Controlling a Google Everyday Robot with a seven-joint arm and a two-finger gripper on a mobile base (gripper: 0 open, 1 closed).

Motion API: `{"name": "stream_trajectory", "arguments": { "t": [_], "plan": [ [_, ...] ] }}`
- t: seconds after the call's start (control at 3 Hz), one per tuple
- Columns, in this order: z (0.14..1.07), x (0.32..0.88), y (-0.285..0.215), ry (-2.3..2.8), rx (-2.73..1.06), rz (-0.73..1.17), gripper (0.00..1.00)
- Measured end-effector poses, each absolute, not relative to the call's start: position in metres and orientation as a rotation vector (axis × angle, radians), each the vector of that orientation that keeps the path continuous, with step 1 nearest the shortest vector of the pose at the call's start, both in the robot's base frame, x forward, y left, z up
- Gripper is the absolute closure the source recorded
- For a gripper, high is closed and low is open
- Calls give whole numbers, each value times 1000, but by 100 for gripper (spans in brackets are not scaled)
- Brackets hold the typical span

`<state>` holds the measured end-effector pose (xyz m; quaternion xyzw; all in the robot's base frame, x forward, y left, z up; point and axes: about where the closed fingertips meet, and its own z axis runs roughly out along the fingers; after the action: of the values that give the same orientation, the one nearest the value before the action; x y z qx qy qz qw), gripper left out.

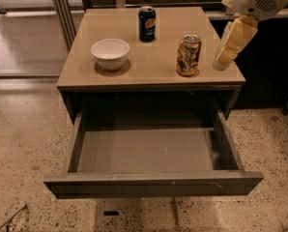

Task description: Place pepsi can into top drawer

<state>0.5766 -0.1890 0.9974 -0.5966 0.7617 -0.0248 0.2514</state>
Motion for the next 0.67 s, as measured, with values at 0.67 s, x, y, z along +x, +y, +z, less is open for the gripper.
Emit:
{"name": "stream_trajectory", "arguments": {
  "t": [0.67],
  "plan": [
    [1011, 678, -154, 1988, -1469, -20, 0]
  ]
}}
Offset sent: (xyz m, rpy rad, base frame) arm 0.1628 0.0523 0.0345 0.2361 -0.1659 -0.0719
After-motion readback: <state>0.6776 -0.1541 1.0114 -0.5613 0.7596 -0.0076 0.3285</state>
